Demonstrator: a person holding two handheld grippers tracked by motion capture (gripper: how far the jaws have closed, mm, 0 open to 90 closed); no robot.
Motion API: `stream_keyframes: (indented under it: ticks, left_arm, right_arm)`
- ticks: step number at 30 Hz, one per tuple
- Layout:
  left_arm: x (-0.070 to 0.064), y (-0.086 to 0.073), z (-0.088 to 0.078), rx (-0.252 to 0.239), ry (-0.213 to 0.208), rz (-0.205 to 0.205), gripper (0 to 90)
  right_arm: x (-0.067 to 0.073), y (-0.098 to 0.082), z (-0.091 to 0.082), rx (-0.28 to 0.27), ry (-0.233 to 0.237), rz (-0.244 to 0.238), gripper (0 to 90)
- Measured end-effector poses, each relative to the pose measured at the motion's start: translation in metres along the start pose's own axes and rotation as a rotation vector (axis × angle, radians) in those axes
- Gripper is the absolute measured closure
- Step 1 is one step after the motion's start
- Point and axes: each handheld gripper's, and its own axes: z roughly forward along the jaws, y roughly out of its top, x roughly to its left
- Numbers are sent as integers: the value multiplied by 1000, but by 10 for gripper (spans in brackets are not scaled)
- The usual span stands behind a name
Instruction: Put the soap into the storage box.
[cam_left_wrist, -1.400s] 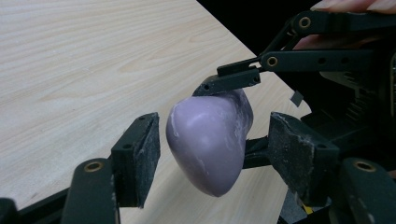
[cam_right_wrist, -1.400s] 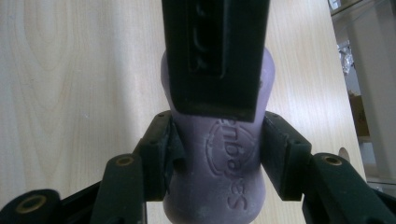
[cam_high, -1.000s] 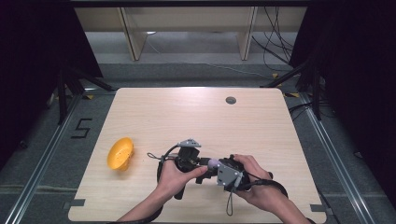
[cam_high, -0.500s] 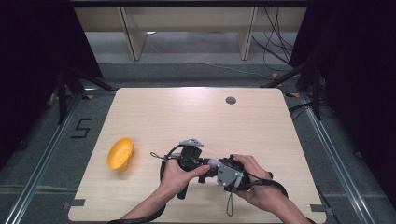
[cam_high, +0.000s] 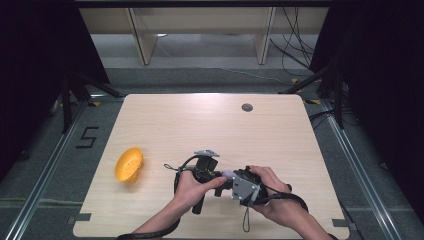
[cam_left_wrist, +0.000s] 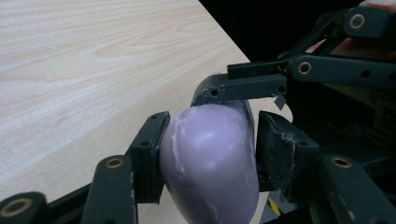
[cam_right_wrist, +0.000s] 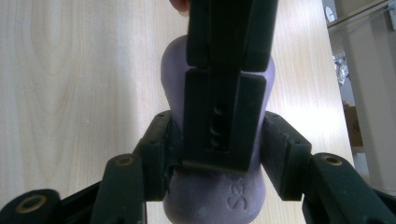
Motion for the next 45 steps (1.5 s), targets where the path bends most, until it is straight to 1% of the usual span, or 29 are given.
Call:
stream_keyframes:
  ticks: [2,3,4,6,8,9,10,13,14,15,17,18,19,20,23,25,26,27,31,35,36,37,38,39,40,41,43,44,45]
  left_arm:
    - [1,0,1,1,-9,-10,457]
    - [1,0,1,1,-9,-10,458]
    - [1,0,1,1,-13,-10,460]
    - [1,0,1,0,-14,-10,464]
    - [1,0,1,0,-12,-16,471]
    - [1,-1,1,-4,-4,-35,471]
    - [3,-1,1,-8,-32,-49,484]
    - [4,-1,0,-4,-38,-46,525]
    - [3,-1,-1,-3,-11,-42,530]
    - [3,-1,-1,0,-9,-40,530]
    - [4,-1,-1,-2,-23,-39,532]
    - [3,-1,-1,-3,-7,-42,532]
    - [3,-1,-2,-2,-8,-43,535]
    - [4,-2,-2,-7,-31,-44,536]
    - [5,-2,-2,-7,-28,-34,539]
    - [5,-2,-2,-8,-27,-37,540]
    - [5,-3,-2,-17,-43,-45,545]
    - [5,-3,-2,-17,-43,-45,546]
    - [3,-3,-4,-44,-54,-34,554]
    - [1,-1,-6,-63,-57,-9,576]
    - [-1,0,-7,-70,-49,10,580]
    - [-1,0,-7,-70,-49,10,581]
    - [-3,1,-8,-66,-46,25,583]
    - [-3,1,-8,-66,-46,25,583]
    - [-3,1,-8,-70,-48,29,584]
    - [-3,1,-8,-70,-48,29,584]
    - [-4,1,-9,-64,-31,27,585]
    - [-2,1,-9,-73,-46,27,585]
    - [-2,1,-9,-73,-46,27,585]
  right_arm:
    - [0,0,-1,-3,1,2,502]
    - [-1,1,0,-12,-4,-38,502]
    - [1,1,-1,-3,-3,-5,502]
    - [-2,1,0,-20,-12,-52,502]
    - [-1,0,0,-14,-13,-40,502]
    - [-1,0,0,-14,-13,-40,502]
    - [2,0,-1,3,-11,-1,502]
    - [1,0,0,1,-7,-15,503]
    - [1,0,0,4,-10,-8,503]
    - [0,0,1,-2,-8,-29,503]
    - [2,0,1,3,-7,-8,502]
    - [2,1,0,5,-9,-8,503]
    - [2,1,0,6,-15,-12,503]
    - [2,1,0,4,-10,-11,503]
    - [2,1,0,2,-6,-11,502]
    - [-1,2,2,-17,-14,-72,502]
    - [3,1,0,14,-16,-5,501]
    - [3,1,0,14,-16,-5,501]
    - [1,0,-1,-5,-17,0,498]
    - [0,0,-2,-18,-20,-5,497]
    - [0,1,-3,-17,-22,1,495]
    - [0,1,-3,-21,-27,-6,491]
    - [-2,1,-2,-26,-30,-47,482]
    - [1,1,-3,-6,-34,-13,476]
    - [1,1,-3,-5,-37,-16,479]
    - [2,1,-3,5,-24,4,481]
    - [-3,1,-1,-24,-38,-86,477]
    - [2,0,-3,-2,-33,-11,479]
    - [2,0,-3,-2,-33,-11,479]
